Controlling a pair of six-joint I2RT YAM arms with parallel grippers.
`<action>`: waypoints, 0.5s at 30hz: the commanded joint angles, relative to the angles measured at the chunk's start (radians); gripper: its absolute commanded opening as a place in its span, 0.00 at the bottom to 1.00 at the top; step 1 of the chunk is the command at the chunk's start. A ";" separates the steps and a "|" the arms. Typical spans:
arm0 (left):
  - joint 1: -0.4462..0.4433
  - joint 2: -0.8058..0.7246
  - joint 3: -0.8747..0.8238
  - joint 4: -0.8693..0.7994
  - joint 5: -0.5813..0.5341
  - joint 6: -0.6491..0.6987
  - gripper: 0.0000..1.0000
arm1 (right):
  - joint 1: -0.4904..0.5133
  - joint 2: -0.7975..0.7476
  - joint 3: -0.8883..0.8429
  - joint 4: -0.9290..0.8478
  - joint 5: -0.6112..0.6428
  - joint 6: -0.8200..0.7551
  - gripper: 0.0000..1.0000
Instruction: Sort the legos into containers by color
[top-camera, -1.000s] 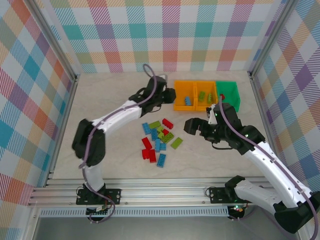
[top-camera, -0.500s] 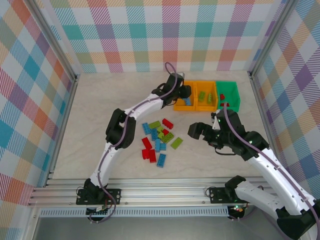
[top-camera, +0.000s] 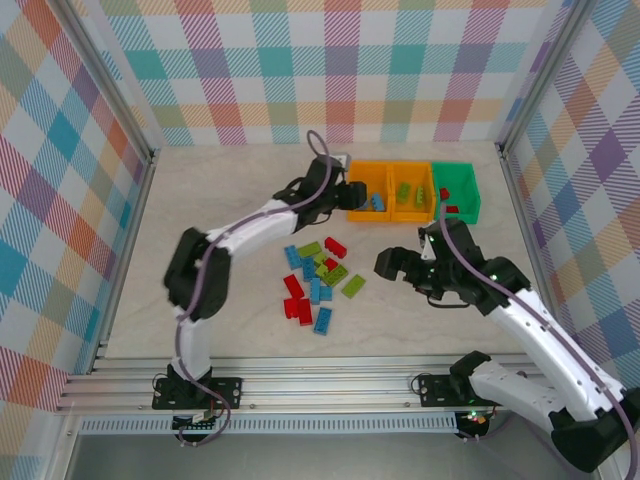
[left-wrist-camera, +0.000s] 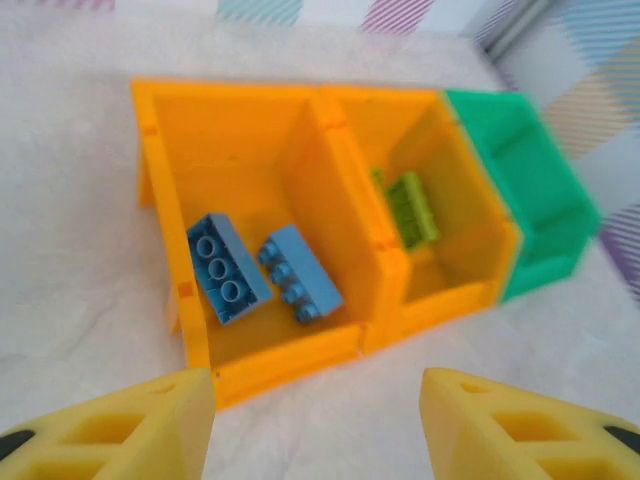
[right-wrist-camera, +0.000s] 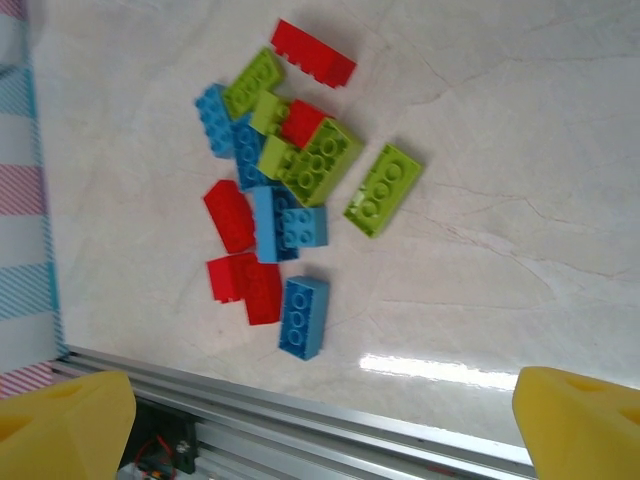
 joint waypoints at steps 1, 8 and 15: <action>0.000 -0.309 -0.185 0.087 0.069 0.136 0.58 | 0.028 0.116 0.055 -0.016 -0.012 -0.075 0.96; -0.001 -0.895 -0.541 -0.263 0.113 0.505 0.65 | 0.109 0.436 0.227 0.045 0.065 -0.249 0.96; -0.003 -1.231 -0.723 -0.644 0.256 0.855 0.79 | 0.119 0.797 0.484 0.048 0.131 -0.422 0.84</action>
